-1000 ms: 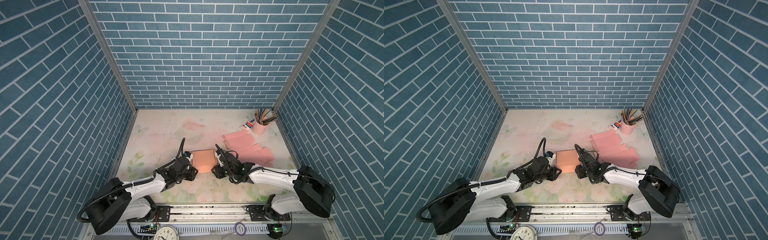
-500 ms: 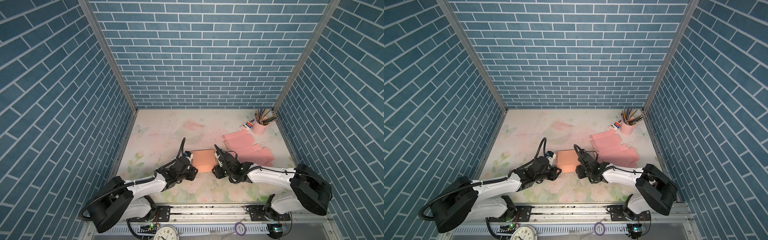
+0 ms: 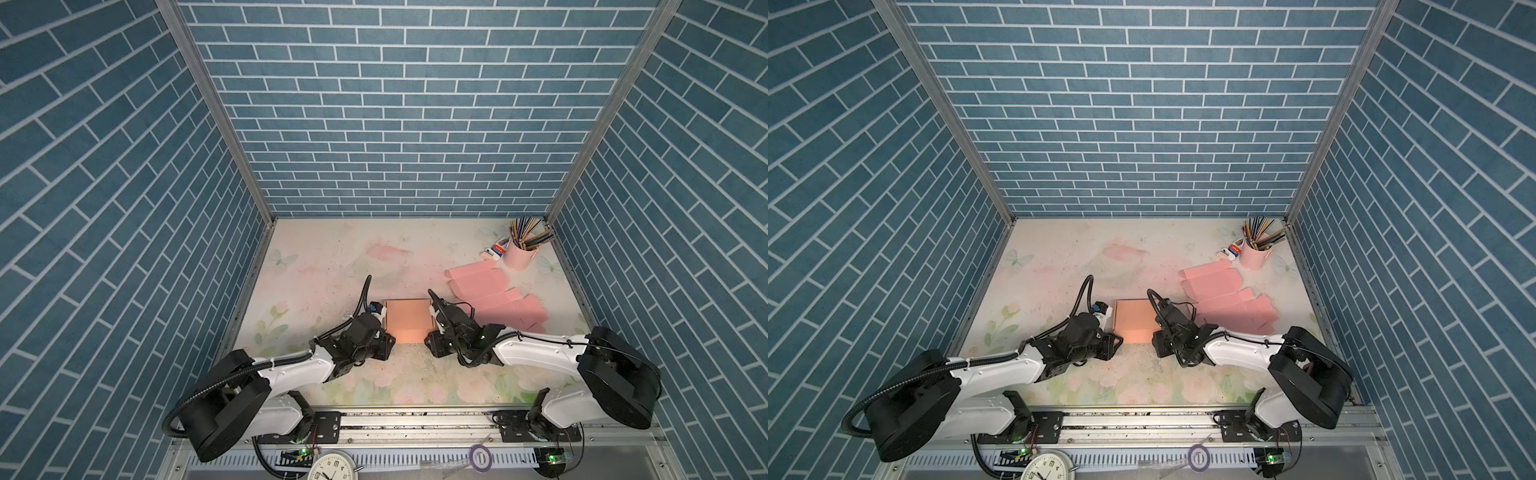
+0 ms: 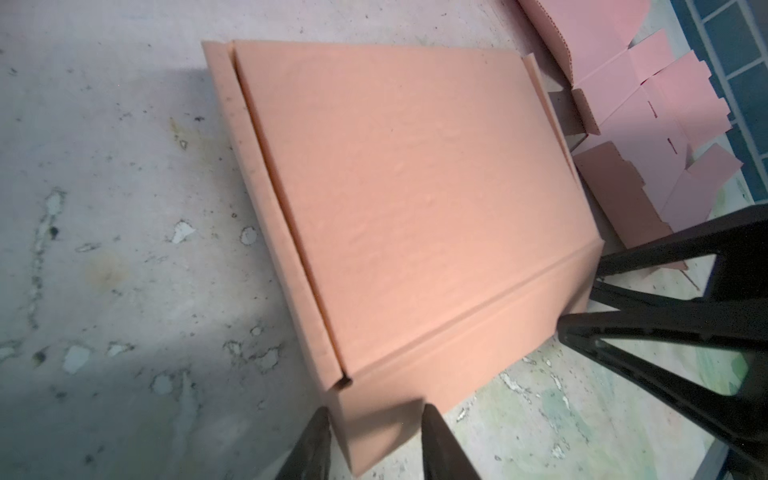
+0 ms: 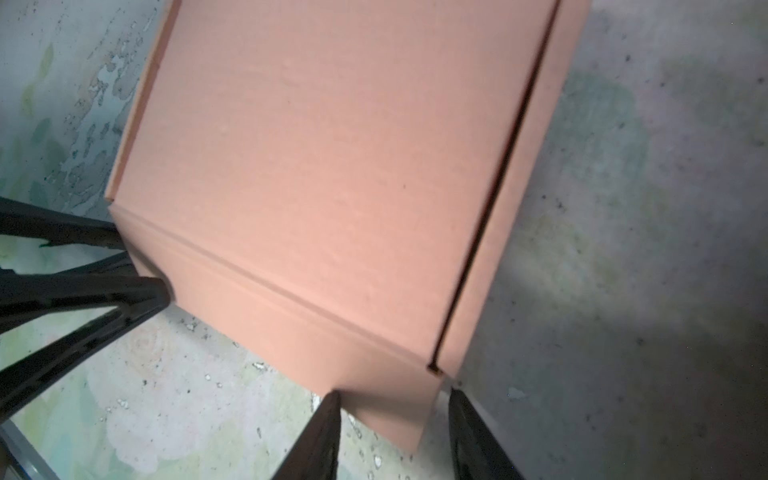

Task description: Fold the paper box

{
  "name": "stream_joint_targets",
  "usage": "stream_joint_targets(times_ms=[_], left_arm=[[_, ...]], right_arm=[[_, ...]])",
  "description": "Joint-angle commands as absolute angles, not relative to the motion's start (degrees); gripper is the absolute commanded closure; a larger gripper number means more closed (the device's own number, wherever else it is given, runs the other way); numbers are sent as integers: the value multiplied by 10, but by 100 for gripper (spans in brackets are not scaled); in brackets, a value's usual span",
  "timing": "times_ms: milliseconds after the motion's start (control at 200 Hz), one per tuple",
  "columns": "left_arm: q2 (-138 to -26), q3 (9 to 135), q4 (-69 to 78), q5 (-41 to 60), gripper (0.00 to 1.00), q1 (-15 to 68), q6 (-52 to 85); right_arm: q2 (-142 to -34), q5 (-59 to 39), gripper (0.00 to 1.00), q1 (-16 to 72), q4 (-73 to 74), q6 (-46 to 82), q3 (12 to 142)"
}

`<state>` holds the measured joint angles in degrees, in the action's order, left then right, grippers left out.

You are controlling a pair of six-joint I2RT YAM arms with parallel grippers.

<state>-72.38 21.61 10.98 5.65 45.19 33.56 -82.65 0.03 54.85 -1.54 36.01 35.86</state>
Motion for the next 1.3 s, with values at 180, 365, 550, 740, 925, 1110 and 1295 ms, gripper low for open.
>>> stream_joint_targets(times_ms=[180, 365, 550, 740, 925, 1110, 1295], left_arm=[[-673, 214, 45, 73, 38, 449, 318], [-661, 250, 11, 79, 36, 417, 289], [-712, 306, 24, 101, 35, 361, 252], [-793, 336, 76, 125, 36, 329, 245], [-837, 332, 117, 138, 43, 329, 255], [-854, 317, 134, 147, 46, 330, 257], [-839, 298, 138, 146, 47, 333, 265]], right_arm=[[-824, 16, 56, 547, -17, 356, 370], [-827, 19, 56, 546, -21, 353, 375], [-829, 21, 56, 546, -19, 351, 375], [-837, 19, 56, 541, -16, 349, 379], [-848, 16, 56, 535, -10, 345, 383], [-859, 17, 57, 526, -4, 342, 384], [-868, 16, 58, 512, 6, 345, 382]])
